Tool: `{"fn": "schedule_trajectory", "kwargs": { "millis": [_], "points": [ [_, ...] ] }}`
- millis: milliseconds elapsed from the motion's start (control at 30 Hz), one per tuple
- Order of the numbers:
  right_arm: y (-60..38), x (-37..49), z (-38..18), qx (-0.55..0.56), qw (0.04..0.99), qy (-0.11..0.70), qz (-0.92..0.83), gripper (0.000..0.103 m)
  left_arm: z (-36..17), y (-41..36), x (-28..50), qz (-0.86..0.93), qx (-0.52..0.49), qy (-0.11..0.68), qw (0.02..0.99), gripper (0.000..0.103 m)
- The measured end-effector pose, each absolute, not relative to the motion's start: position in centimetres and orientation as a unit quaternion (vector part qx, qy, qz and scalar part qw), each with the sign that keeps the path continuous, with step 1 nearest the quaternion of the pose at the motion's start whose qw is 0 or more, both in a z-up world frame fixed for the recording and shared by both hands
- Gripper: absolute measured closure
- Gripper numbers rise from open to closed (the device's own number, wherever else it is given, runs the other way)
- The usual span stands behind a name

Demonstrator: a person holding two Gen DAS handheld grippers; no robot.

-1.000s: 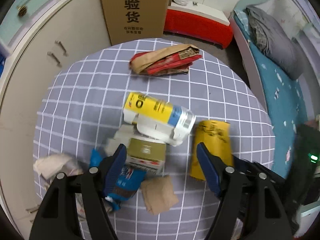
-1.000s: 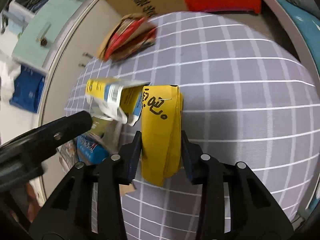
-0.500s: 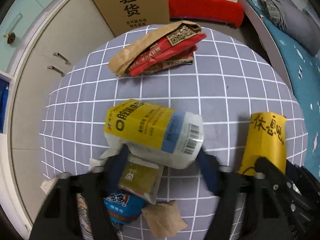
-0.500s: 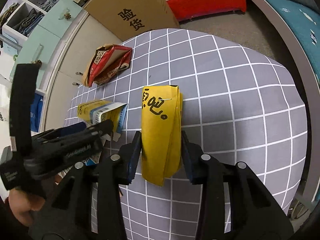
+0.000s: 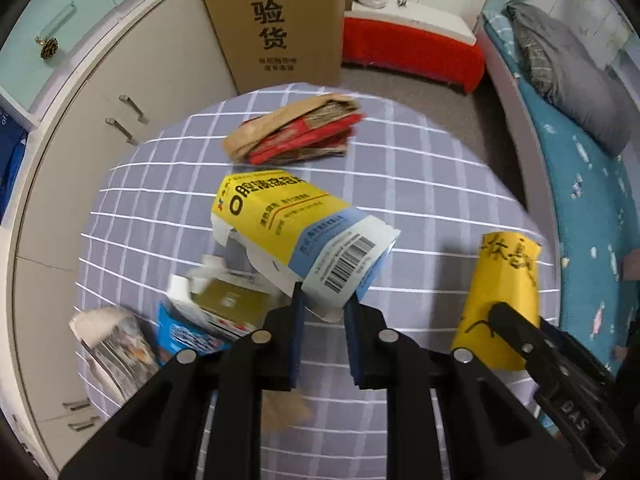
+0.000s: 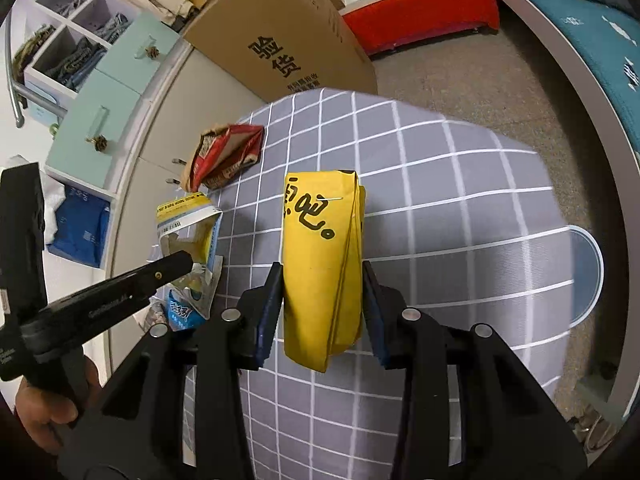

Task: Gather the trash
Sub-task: 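Carry yellow bag and box over the bucket and open both tools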

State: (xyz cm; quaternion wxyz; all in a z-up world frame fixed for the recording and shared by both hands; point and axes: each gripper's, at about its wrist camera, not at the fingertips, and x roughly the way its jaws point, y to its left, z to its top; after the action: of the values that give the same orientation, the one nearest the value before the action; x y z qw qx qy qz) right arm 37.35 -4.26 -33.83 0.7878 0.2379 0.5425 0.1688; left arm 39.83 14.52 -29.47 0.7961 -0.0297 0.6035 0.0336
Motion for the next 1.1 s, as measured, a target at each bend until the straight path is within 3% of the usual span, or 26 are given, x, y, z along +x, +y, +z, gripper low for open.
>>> {"fn": "schedule_trajectory", "kwargs": {
  "millis": [333,700,833,900,1100],
  "points": [
    [-16.5,34.8,-32.5,0.263,0.798,0.526,0.133,0.066,-28.4,2.1,38.3,-0.047,-0.050,0.601,0.796,0.085],
    [-32.9,31.0,-36.0,0.285,0.789,0.543,0.027,0.065,-32.6,-14.7,36.7,-0.148,-0.046,0.634,0.758,0.085],
    [-35.8,31.2,-37.8,0.293,0.784,0.547,0.020,0.059,-34.6,-18.1,36.9,-0.159,-0.041,0.648,0.744,0.085],
    [-36.8,31.5,-39.1,0.308,0.774,0.553,0.022,0.047,-35.5,-18.9,37.3,-0.159,-0.034,0.652,0.740,0.085],
    [-38.8,31.7,-40.6,0.310,0.769,0.559,0.006,0.044,-37.2,-20.7,37.6,-0.162,-0.020,0.667,0.727,0.085]
  ]
}}
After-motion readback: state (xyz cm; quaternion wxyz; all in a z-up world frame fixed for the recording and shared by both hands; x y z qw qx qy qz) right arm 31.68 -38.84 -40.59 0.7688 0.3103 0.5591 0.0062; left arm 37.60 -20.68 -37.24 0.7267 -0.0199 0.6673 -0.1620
